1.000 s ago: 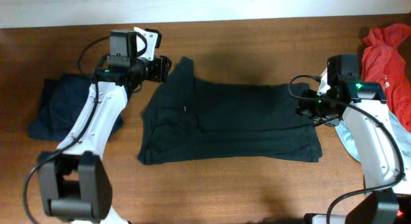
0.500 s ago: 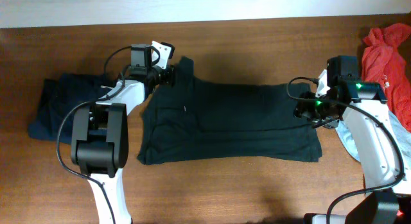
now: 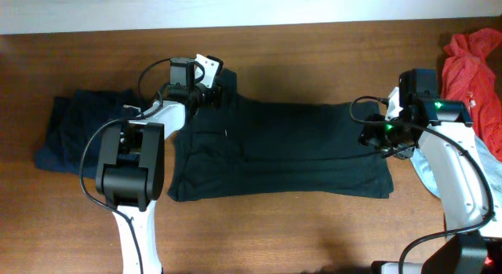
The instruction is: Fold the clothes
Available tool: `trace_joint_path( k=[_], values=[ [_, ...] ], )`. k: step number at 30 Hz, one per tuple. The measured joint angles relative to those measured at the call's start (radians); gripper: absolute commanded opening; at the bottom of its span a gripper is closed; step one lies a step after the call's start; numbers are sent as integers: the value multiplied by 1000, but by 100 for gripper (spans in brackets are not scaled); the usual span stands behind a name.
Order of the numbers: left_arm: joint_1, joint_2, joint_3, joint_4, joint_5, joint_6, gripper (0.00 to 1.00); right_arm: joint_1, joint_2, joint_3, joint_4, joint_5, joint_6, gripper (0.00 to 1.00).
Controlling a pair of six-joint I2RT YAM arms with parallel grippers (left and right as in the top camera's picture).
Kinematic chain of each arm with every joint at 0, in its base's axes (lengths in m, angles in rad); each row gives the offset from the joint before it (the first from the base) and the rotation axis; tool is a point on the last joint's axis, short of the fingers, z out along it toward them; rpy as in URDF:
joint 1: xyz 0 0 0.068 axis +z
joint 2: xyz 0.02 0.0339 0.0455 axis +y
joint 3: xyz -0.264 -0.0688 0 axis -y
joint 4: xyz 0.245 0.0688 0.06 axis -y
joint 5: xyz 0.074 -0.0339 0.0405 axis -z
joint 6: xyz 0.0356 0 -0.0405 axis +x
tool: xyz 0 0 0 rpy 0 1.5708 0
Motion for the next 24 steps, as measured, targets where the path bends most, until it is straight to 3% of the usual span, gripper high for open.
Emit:
trace_joint_path(
  k=[2,11,20,24],
  values=[
    [0,1,0,7,0,0,42,0,0,0,0,0,0,61],
    [0,6,17,-19,8,-14,14,0,0,0,-3,0,0,61],
    [0,10,195,-291,11,-19,1,0,0,0,-8,0,-1,61],
    [0,10,298,-463,10,-19,0,0,0,0,-8,0,0,61]
  ],
)
